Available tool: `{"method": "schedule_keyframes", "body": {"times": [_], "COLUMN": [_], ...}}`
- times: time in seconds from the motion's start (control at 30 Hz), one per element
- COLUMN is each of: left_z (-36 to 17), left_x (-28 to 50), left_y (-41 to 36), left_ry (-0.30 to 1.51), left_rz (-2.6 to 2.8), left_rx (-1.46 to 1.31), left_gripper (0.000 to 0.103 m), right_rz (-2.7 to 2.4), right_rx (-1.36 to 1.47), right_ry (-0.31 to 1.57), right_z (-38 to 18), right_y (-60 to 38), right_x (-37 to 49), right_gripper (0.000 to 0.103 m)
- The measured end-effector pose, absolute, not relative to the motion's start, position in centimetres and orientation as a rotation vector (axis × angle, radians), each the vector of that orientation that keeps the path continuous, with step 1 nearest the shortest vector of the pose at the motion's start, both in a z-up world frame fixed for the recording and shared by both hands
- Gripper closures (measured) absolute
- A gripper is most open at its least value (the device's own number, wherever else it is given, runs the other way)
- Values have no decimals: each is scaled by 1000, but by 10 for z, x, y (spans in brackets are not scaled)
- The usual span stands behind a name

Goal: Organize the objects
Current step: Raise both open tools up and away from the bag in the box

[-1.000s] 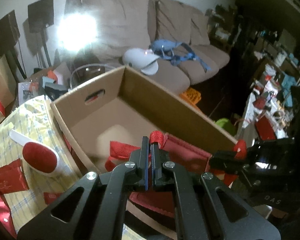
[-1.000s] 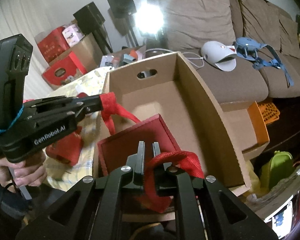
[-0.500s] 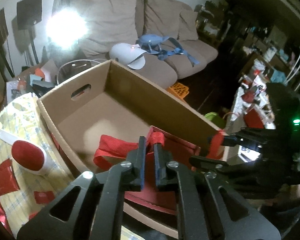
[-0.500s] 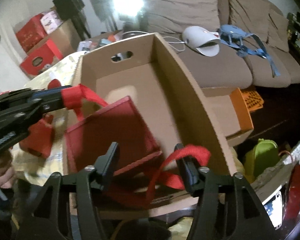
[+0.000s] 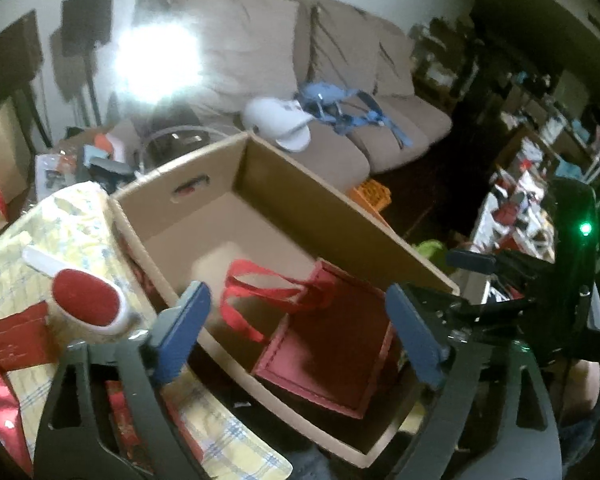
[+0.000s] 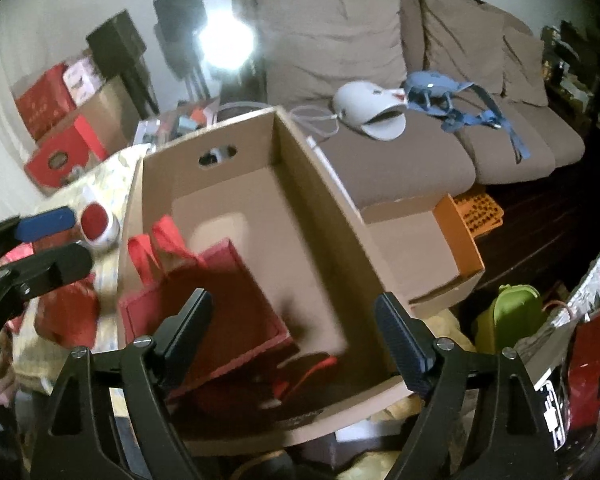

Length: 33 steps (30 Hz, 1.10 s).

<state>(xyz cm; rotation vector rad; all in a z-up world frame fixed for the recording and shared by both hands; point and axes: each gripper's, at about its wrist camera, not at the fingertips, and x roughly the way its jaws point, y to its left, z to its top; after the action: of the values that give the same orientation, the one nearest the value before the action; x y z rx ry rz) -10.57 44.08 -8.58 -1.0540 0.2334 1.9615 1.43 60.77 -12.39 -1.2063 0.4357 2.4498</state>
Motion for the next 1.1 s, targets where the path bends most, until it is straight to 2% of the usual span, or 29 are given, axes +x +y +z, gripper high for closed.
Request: {"method": "schedule_keyframes", "body": {"times": [0.1,0.47,0.8,1.1], "left_z": [-71,-18,-16,-26], "left_x": [-103,-95,-79,-43], "left_y": [428,387,356,368], "left_ry": [196,173,122,323], "left_rz": [2041,2505,2682,2823], "left_rx": [-960,-704,-756,-723], "left_gripper": [0,0,0,0], "right_rz": [2477,2556,2584,2614], "right_rx": [-1124,-930,-877,-857], "right_ry": [449,488,493,473], "right_z": [-112,-83,-77,-71], "right_y": [609,605,601,594], "right_x": [20,29,34,32], "right_gripper": [18,15,15,15]}}
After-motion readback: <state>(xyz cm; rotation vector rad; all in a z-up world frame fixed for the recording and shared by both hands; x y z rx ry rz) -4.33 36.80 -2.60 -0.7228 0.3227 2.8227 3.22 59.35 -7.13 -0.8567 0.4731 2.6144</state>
